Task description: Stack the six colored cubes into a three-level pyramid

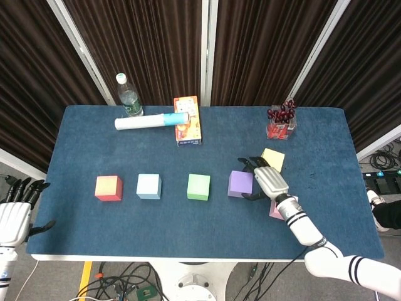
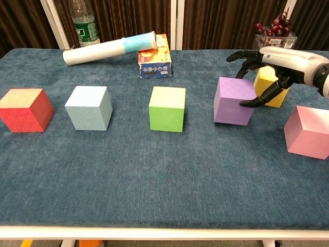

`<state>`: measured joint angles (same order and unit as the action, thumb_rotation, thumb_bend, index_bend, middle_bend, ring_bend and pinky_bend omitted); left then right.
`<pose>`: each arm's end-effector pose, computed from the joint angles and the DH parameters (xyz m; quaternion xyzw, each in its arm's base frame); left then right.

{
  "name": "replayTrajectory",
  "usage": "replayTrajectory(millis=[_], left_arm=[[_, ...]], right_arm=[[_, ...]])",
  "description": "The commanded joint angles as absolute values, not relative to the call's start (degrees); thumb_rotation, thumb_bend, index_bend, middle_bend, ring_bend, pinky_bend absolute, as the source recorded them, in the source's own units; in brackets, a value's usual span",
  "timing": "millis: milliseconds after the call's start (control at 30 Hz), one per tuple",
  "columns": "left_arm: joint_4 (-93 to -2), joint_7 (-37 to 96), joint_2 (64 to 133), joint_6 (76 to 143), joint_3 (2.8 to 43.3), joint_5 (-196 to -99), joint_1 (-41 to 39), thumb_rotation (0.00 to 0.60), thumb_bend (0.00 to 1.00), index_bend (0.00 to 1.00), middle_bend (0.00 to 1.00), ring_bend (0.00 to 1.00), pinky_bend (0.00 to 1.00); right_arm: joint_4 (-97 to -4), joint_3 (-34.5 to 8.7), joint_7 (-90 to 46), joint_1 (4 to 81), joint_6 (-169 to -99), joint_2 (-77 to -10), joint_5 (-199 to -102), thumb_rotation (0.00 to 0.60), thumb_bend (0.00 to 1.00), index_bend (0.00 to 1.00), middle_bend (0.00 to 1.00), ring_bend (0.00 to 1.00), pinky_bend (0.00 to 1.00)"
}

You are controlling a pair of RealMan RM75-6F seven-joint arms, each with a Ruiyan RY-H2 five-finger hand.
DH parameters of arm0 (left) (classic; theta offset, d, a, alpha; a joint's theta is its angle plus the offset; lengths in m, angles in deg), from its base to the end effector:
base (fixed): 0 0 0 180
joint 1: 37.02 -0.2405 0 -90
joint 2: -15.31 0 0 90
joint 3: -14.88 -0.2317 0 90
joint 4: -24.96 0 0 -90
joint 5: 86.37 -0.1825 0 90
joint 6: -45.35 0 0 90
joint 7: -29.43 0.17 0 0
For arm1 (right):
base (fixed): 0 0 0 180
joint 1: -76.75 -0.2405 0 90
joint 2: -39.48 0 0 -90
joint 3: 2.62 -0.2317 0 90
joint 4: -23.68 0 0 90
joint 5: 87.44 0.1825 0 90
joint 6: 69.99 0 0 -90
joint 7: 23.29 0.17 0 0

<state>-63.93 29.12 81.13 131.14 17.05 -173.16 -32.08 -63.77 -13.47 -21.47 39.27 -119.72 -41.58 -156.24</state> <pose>-0.2843 0.2018 0.1691 -0.6019 -0.3765 -0.3852 0.5896 -0.1554 -0.3376 0.0269 0.6872 -0.4952 0.3983 0.3520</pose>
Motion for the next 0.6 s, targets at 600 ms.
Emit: replayTrajectory(millis=[600], left_arm=[[-63.46, 28.33, 81.24, 131.59, 16.69, -173.25, -32.54, 0.6, 0.0, 0.18, 0.15, 0.05, 0.06]], right_arm=[[-63.35, -14.66, -24.31, 34.23, -116.59, -45.89, -153.78, 0.6, 0.18, 0.09, 0.37, 0.06, 0.02]])
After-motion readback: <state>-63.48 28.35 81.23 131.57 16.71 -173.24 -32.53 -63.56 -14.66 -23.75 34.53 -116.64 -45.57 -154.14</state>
